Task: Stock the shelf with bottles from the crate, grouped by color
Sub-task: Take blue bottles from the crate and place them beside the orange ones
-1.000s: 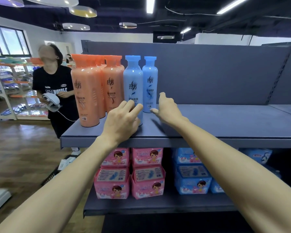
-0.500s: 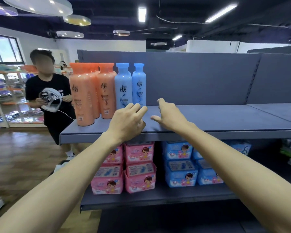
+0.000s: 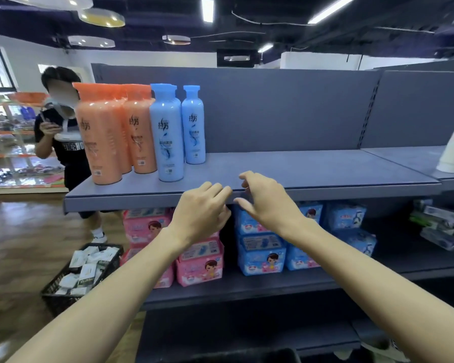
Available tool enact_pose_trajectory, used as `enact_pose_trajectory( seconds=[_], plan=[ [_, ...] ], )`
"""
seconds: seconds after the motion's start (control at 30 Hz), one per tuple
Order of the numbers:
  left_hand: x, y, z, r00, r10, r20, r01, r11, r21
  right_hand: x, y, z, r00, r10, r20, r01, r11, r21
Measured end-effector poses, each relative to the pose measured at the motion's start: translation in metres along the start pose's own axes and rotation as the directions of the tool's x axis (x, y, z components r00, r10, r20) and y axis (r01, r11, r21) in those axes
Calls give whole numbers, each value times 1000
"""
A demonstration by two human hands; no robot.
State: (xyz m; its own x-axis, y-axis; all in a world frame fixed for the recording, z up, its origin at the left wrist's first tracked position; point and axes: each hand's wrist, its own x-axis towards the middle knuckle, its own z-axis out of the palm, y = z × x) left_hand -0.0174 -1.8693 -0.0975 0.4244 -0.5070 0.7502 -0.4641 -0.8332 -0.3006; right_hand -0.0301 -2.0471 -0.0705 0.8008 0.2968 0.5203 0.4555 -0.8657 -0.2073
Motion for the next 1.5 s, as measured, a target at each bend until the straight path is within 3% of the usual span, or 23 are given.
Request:
enact_pose_trajectory(
  seconds=[0.3, 0.47, 0.67, 0.83, 1.1, 1.5],
  plan=[
    [-53, 45, 35, 979, 33, 202, -21, 998, -62, -63, 31, 40, 987, 39, 154, -29, 998, -64],
    [-93, 75, 56, 939, -47, 341, 91, 989, -113, -92, 46, 75, 964, 92, 248, -83, 995, -47],
    [-165, 114, 93, 776, -102, 623, 293, 932, -213, -150, 66, 140, 901, 158, 403, -165, 986, -17],
    [-229, 152, 117, 610, -127, 782, 457, 863, -217, -204, 84, 198, 784, 261, 564, -301, 953, -23],
    [-302, 188, 149, 440, -119, 890, 580, 795, -180, -273, 98, 268, 598, 359, 716, -417, 903, -104],
    [-355, 210, 164, 268, -134, 954, 672, 735, -85, -327, 102, 355, 420, 374, 827, -493, 859, -138]
  ],
)
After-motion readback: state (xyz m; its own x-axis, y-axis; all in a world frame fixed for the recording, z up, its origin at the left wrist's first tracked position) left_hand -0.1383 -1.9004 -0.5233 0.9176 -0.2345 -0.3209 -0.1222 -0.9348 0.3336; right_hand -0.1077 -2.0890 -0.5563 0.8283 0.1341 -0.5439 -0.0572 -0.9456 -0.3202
